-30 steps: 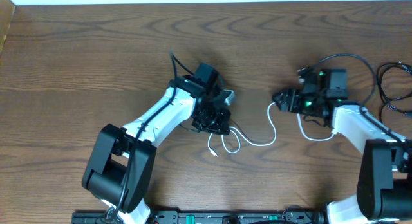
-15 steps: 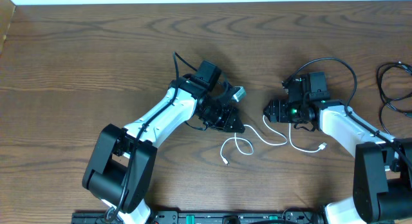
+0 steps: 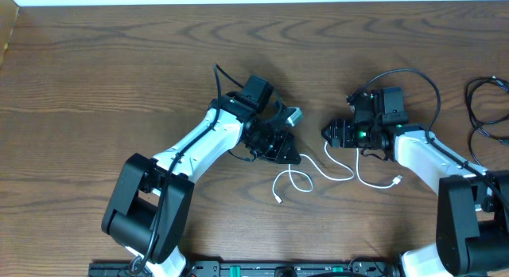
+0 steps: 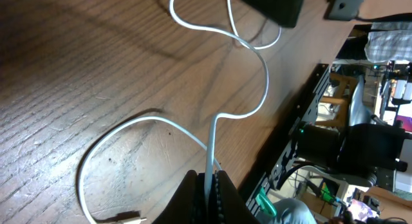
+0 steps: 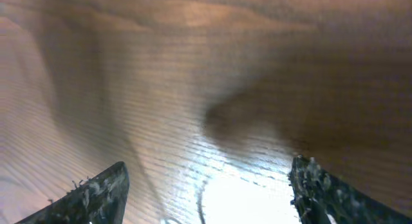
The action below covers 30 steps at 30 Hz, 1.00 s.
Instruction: Untangle cables
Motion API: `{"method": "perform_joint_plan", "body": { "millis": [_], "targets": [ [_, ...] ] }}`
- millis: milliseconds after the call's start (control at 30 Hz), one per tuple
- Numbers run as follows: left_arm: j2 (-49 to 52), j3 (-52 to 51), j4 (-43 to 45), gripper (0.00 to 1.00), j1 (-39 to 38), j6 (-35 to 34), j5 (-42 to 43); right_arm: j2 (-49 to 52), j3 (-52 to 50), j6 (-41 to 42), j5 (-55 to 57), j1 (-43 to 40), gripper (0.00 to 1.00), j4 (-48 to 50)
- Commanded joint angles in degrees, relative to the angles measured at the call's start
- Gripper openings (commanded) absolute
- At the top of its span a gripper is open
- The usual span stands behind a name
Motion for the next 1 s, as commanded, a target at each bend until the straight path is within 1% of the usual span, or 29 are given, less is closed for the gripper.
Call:
{"method": "perform_joint_plan", "body": {
  "millis": [0, 133, 200, 233, 300, 367, 500, 533, 633, 733, 800, 867, 967],
  "targets": [
    [-0.2, -0.04, -0.48, 0.07, 0.02, 0.72, -0.59, -4.28, 0.79, 0.35, -1.57, 0.22, 0.77, 0.33],
    [-0.2, -0.04, -0.68, 0.07, 0.02, 0.74, -0.87, -9.97, 0.94, -2.08, -1.64, 0.28, 0.79, -0.48],
    [-0.2, -0.04, -0.7, 0.08, 0.02, 0.72, -1.49, -12.76, 0.94, -4.44, -2.38, 0.46, 0.84, -2.56],
    [-0.2, -0.04, -0.7, 0.07, 0.02, 0.74, -1.75, -13.94, 0.94, -6.1, -3.32, 0.5, 0.88, -4.02],
    [-0.2, -0.04, -0.7, 0.07, 0.02, 0.72, -2.1, -15.91, 0.94, -10.51, -6.27, 0.76, 0.93, -7.56],
    [-0.2, -0.04, -0.68, 0.07, 0.02, 0.72, -2.1, -16.92, 0.92, -14.69, -8.48, 1.31, 0.95, -12.07],
    [-0.2, -0.04, -0.7, 0.07, 0.02, 0.72, -1.86, -16.7, 0.33, -21.42, -8.61, 3.3, 0.96, -19.08],
    [-0.2, -0.04, -0.7, 0.07, 0.02, 0.74, -1.22, -16.55, -0.04, -23.82, -8.39, 3.89, 0.95, -20.48],
    [-0.2, -0.04, -0.59, 0.07, 0.02, 0.79, 3.67, -15.96, -1.4, -28.48, -8.02, 5.6, 0.9, -22.16],
    [-0.2, -0.04, -0.46, 0.07, 0.02, 0.76, 5.14, -15.96, -3.15, -29.44, -8.02, 6.8, 0.88, -20.61],
    [-0.2, -0.04, -0.46, 0.07, 0.02, 0.76, 6.27, -15.93, -4.26, -29.59, -7.98, 7.26, 0.83, -19.08],
    [-0.2, -0.04, -0.39, 0.07, 0.04, 0.79, 9.57, -15.93, -5.46, -29.57, -6.84, 7.39, 0.82, -17.46],
    [-0.2, -0.04, 0.0, 0.07, 0.02, 0.76, 13.14, -15.93, -6.88, -29.57, -5.2, 7.39, 0.76, -16.46]
  ]
}}
